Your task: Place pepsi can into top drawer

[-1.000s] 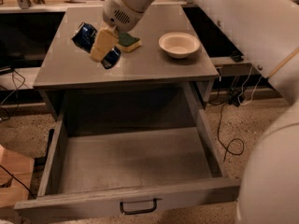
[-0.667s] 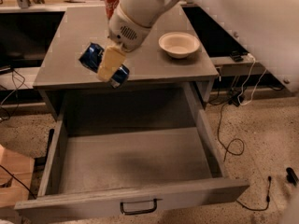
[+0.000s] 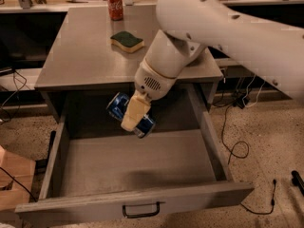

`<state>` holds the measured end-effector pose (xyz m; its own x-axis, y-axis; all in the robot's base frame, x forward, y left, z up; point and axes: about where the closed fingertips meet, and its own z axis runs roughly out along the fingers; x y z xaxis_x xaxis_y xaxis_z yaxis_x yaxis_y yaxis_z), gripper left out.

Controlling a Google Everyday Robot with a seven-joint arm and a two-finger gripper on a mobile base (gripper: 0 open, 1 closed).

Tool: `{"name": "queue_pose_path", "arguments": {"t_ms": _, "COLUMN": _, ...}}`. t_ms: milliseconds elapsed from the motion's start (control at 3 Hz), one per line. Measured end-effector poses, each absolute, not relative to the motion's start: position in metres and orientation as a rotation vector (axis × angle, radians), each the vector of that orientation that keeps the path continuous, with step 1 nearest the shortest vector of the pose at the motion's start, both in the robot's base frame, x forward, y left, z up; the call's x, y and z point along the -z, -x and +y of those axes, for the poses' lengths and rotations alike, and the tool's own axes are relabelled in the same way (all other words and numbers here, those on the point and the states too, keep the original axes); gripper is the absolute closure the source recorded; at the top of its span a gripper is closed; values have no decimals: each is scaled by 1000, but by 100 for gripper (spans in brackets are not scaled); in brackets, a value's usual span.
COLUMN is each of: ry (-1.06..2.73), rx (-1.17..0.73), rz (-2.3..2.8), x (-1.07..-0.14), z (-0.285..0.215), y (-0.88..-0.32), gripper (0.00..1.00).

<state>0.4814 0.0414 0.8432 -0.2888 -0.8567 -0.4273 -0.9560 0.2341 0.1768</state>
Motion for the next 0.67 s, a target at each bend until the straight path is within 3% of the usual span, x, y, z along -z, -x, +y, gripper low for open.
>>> {"name": "queue_pose_path", "arguments": {"t_ms": 667, "ry": 1574, "rx": -645, "rz": 2472, "x": -757, "z": -4, "y": -479, "gripper": 100}}
